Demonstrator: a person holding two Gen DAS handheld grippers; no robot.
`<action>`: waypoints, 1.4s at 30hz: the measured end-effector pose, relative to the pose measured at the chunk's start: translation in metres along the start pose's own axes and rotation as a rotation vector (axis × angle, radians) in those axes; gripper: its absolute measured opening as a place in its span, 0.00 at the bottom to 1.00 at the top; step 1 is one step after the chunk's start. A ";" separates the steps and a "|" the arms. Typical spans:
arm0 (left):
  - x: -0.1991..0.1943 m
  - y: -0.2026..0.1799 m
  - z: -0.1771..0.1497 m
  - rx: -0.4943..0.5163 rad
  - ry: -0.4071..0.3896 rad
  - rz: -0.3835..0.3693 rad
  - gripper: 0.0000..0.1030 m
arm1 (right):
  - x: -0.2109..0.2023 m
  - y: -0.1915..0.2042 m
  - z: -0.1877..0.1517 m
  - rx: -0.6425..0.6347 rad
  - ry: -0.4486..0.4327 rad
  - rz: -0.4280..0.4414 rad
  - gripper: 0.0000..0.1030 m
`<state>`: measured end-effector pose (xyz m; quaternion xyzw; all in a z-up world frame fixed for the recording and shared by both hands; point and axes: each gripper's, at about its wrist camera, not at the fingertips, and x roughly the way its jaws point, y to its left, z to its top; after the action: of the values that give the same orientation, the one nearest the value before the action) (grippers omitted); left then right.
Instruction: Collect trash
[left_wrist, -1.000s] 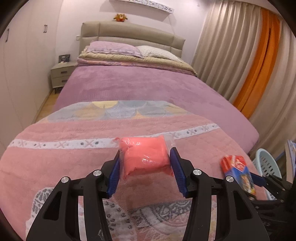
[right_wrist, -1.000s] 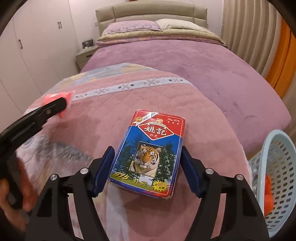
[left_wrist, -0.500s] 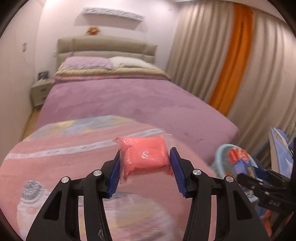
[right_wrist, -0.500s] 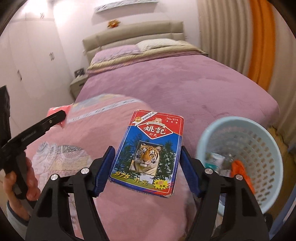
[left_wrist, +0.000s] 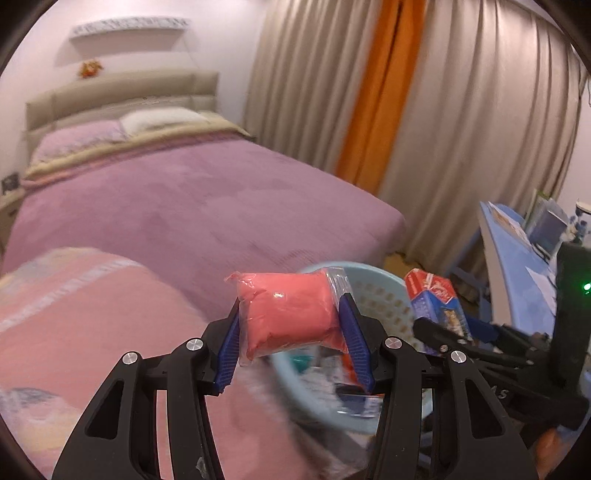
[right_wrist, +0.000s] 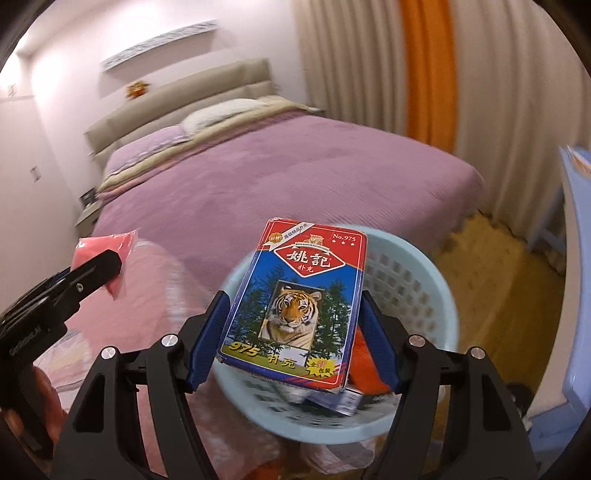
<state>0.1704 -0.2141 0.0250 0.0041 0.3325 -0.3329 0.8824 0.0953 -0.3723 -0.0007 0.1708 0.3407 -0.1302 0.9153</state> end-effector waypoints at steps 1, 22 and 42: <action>0.012 -0.006 -0.001 -0.004 0.022 -0.016 0.47 | 0.003 -0.012 0.001 0.029 0.012 -0.003 0.64; 0.010 0.001 -0.027 -0.039 0.043 -0.030 0.75 | 0.004 -0.057 -0.007 0.059 0.048 0.055 0.69; -0.114 0.042 -0.095 -0.050 -0.291 0.392 0.84 | -0.070 0.037 -0.057 -0.194 -0.352 -0.046 0.69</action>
<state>0.0763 -0.0931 0.0088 -0.0013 0.2026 -0.1439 0.9686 0.0240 -0.3069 0.0142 0.0483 0.1904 -0.1455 0.9697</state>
